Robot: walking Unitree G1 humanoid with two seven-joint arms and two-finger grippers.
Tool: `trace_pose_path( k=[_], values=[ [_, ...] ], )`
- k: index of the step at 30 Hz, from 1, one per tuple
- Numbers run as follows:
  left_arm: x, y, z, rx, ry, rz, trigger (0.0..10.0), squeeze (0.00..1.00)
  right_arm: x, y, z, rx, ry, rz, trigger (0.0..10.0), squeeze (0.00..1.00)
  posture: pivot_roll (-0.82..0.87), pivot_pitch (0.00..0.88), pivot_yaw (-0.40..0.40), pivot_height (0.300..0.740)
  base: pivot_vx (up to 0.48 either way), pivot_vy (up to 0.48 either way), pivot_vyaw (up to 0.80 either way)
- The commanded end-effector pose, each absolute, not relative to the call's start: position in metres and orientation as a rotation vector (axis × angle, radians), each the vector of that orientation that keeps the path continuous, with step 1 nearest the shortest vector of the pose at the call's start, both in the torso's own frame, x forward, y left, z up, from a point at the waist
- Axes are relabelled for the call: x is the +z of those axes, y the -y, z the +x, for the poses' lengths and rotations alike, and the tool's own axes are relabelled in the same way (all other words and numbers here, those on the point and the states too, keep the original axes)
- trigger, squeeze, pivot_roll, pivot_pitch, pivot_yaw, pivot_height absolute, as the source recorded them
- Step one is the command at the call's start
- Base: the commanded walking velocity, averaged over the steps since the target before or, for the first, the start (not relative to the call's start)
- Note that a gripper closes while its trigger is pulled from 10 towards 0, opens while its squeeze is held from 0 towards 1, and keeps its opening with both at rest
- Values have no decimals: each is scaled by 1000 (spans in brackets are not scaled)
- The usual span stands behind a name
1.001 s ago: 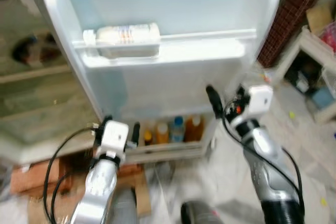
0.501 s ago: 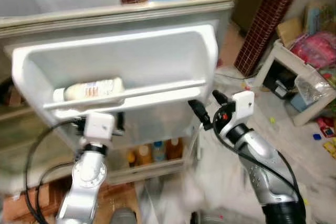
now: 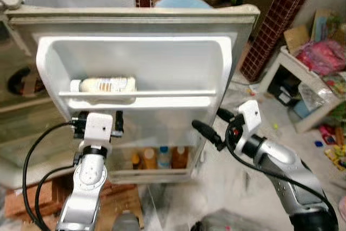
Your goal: Restocking fridge
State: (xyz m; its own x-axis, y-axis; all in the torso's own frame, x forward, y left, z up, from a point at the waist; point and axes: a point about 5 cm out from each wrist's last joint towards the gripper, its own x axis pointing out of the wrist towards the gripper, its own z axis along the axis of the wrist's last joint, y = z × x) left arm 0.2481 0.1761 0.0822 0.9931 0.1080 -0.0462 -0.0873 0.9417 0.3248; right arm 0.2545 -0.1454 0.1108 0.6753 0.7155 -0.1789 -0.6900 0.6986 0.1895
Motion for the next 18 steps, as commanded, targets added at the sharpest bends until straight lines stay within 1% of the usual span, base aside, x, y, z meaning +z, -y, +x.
trace_pose_path(
  k=[1, 3, 11, 14, 17, 18],
  values=[
    [93, -171, 253, 94, -12, 330, 10000, 0, 119, 142, 257, 852, -224, 112, 10000, 0, 8, 0, 0, 740, 0, -262, 0],
    [93, -171, 253, 95, -12, 332, 10000, 0, 119, 143, 256, 865, -229, 111, 10000, 0, 9, 0, 1, 740, 0, -274, 0],
    [94, -172, 254, 98, -12, 339, 10000, 0, 120, 153, 244, 1041, -296, 98, 10000, 0, 15, 0, 8, 740, -262, -320, 0],
    [95, -175, 255, 109, -12, 346, 10000, 0, 117, 163, 237, 1120, -348, 96, 10000, 0, 22, 0, 8, 740, -269, -324, 0],
    [96, -176, 256, 113, -8, 348, 10000, 0, 116, 170, 238, 1137, -371, 90, 10000, 0, 25, 0, 9, 740, -261, -322, 0],
    [96, -176, 256, 114, -8, 348, 10000, 0, 116, 170, 238, 1142, -373, 89, 10000, 0, 26, 0, 10, 740, 0, -319, 0]
  ],
)
